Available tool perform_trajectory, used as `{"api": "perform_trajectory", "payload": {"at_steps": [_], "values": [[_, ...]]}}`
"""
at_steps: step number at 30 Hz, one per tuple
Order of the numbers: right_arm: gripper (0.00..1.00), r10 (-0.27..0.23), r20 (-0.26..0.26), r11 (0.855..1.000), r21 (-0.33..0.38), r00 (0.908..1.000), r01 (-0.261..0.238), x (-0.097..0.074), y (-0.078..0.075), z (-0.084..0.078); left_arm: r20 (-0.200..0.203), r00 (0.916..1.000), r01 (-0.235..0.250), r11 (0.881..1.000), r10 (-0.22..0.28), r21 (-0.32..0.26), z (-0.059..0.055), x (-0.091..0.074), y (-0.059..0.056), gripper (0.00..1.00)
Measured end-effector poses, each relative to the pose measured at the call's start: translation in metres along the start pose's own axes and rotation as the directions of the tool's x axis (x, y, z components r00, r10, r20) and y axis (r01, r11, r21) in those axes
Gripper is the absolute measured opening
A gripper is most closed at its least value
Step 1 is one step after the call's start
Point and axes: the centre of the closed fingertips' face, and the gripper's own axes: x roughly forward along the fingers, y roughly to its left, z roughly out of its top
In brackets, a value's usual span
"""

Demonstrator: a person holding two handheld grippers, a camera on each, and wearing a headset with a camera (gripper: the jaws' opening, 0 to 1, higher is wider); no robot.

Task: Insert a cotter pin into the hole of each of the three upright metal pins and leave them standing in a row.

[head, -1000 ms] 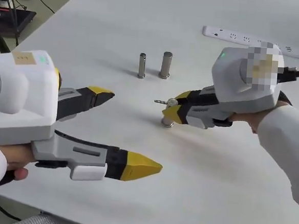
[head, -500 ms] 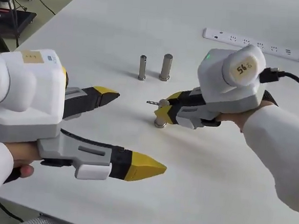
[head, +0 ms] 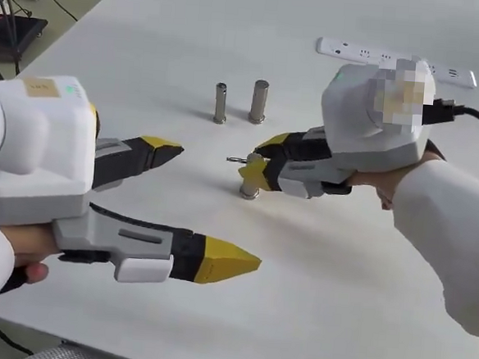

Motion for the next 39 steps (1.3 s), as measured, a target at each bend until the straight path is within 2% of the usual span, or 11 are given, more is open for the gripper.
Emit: {"api": "perform_trajectory", "payload": {"at_steps": [5, 8, 9, 12, 15, 20, 23, 29, 33, 35, 39], "values": [[0.25, -0.013, 0.045, 1.000, -0.012, 0.9989, 0.014, -0.029, 0.006, 0.008, -0.004, 1.0000, -0.003, 1.000, 0.003, -0.002, 0.000, 0.000, 0.001, 0.99], [0.25, -0.018, 0.063, 0.999, 0.028, 0.9979, 0.016, -0.046, 0.011, 0.007, -0.006, 1.0000, -0.002, 1.000, 0.002, -0.001, 0.000, -0.001, 0.001, 0.99], [0.25, -0.035, 0.075, 0.999, 0.044, 0.9965, 0.032, -0.056, 0.012, 0.005, -0.006, 1.0000, -0.002, 1.000, 0.002, -0.003, 0.000, -0.001, 0.000, 0.99], [0.29, -0.054, 0.074, 0.996, 0.081, 0.9958, 0.048, -0.074, 0.017, -0.004, -0.005, 1.0000, -0.002, 1.000, 0.002, -0.009, 0.000, 0.000, 0.000, 0.99], [0.31, -0.097, 0.070, 0.990, 0.114, 0.9928, 0.088, -0.090, 0.016, -0.016, -0.006, 1.0000, -0.004, 1.000, 0.004, -0.011, 0.000, 0.000, -0.001, 0.99], [0.33, -0.147, 0.063, 0.971, 0.202, 0.9872, 0.131, -0.114, 0.019, -0.038, -0.007, 1.0000, -0.003, 1.000, 0.003, -0.015, -0.001, 0.000, -0.003, 0.99], [0.35, -0.176, 0.066, 0.960, 0.234, 0.9822, 0.156, -0.124, 0.019, -0.045, -0.007, 1.0000, -0.004, 1.000, 0.004, -0.016, -0.001, -0.001, -0.004, 0.99], [0.48, -0.230, 0.058, 0.936, 0.285, 0.9714, 0.205, -0.139, 0.020, -0.055, -0.016, 0.9999, -0.001, 1.000, 0.001, -0.024, -0.004, -0.001, -0.008, 0.99], [0.76, -0.266, -0.008, 0.922, 0.290, 0.9639, 0.257, -0.144, 0.017, -0.067, -0.016, 0.9999, -0.001, 0.999, 0.001, -0.034, -0.006, -0.002, -0.008, 0.99], [0.85, -0.290, -0.017, 0.913, 0.296, 0.9568, 0.282, -0.148, 0.014, -0.069, -0.019, 0.9998, -0.007, 0.999, 0.006, -0.031, -0.007, -0.002, -0.007, 0.99], [0.86, -0.303, -0.015, 0.899, 0.326, 0.9528, 0.291, -0.155, 0.011, -0.074, -0.032, 0.9993, -0.021, 0.999, 0.020, -0.026, -0.009, -0.001, -0.003, 0.99]]}}
